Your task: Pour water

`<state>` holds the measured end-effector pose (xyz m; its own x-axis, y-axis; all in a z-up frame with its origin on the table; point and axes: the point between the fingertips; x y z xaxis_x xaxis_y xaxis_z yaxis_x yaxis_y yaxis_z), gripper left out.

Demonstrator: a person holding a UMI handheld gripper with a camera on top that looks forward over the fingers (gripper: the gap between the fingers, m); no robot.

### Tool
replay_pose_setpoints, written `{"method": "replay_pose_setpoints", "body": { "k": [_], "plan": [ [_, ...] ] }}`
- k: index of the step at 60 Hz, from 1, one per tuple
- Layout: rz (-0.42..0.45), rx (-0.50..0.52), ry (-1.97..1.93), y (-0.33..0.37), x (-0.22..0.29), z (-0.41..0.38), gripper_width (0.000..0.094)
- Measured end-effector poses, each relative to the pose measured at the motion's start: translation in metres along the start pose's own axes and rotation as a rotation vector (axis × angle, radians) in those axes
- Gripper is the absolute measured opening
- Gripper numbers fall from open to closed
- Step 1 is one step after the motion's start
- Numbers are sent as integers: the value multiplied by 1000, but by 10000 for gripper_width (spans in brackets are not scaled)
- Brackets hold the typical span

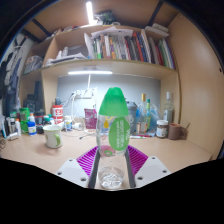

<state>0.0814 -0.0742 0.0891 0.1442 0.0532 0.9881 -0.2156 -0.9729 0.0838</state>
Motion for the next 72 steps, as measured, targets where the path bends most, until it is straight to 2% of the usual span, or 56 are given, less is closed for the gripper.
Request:
{"method": "replay_pose_setpoints", "body": {
  "k": [11, 20, 28, 35, 44, 51, 58, 68, 72],
  "plan": [
    [38, 38, -29, 1, 0, -7, 365],
    [46, 52, 26, 0, 14, -5, 344],
    [123, 46, 194, -23, 72, -9, 344],
    [224, 8, 471, -59, 139, -27, 343],
    [334, 0, 1058, -116, 181, -99, 342],
    [463, -47, 1582, -155, 171, -151, 343],
    [571, -37, 2023, -176, 155, -188, 343],
    [688, -20, 2337, -178, 135, -220, 342],
    [699, 3, 2361, -177, 127, -228, 341]
  ]
}}
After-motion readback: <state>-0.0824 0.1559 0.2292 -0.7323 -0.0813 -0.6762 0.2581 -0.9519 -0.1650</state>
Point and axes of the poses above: the point between the fingertips, and its own axes, seen from behind it with the camera up: z to the right, x up, y backward, against the way the camera looks, and after that the axes turned 9 degrees about -y, right-handed
